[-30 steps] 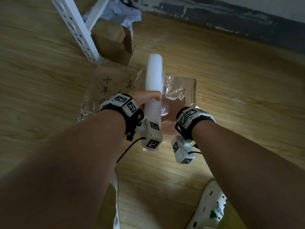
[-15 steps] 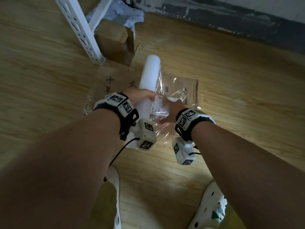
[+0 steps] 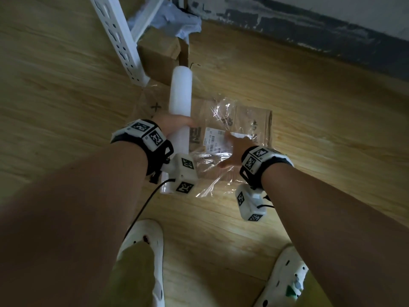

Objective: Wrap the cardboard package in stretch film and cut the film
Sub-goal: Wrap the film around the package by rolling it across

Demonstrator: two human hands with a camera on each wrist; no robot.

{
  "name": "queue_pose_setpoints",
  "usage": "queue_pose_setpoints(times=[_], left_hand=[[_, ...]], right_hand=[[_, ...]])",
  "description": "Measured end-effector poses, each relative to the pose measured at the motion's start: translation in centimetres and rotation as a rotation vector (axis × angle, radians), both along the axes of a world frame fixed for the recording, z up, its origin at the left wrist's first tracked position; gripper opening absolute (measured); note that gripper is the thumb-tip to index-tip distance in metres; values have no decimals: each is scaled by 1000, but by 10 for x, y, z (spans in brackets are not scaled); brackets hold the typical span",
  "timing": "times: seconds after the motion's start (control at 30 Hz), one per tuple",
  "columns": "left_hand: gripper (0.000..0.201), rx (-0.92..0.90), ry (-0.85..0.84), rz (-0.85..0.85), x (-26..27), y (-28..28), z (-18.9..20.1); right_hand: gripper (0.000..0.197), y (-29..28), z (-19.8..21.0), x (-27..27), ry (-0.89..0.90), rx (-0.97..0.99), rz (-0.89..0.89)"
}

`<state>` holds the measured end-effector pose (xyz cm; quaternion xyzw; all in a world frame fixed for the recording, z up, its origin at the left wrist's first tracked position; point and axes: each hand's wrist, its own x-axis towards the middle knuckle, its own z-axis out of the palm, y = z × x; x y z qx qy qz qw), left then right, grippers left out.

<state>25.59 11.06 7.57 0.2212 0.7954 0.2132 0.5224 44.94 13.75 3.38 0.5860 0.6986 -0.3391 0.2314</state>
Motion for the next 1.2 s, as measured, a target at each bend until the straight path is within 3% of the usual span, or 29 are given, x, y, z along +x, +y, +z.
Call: queue_pose_setpoints(times=[0.17, 0.33, 0.47, 0.53, 0.67, 0.8, 0.93, 1.03, 1.2], left_hand=[[57, 102, 166, -112, -2, 3, -4], [82, 170, 289, -205, -6, 7, -2], [64, 143, 303, -249, -12, 10, 0], [50, 114, 266, -224, -17, 9, 0], [48, 24, 114, -164, -23, 7, 0], [38, 73, 82, -147, -21, 10, 3], [47, 42, 34, -132, -21, 9, 5], [41, -43, -65, -147, -23, 7, 7], [76, -98, -178, -155, -27, 4, 3]], right_hand=[[109, 1, -2, -1, 15, -8, -10], [108, -1, -3, -4, 13, 0, -4], [106, 0, -3, -4, 3, -5, -11], [105, 2, -2, -5, 0, -7, 0], [106, 2, -2, -6, -18, -17, 3], [100, 3, 3, -3, -10, -15, 1], [101, 2, 6, -4, -22, -16, 11], [107, 2, 4, -6, -41, -20, 23], [106, 3, 5, -10, -56, -30, 22]])
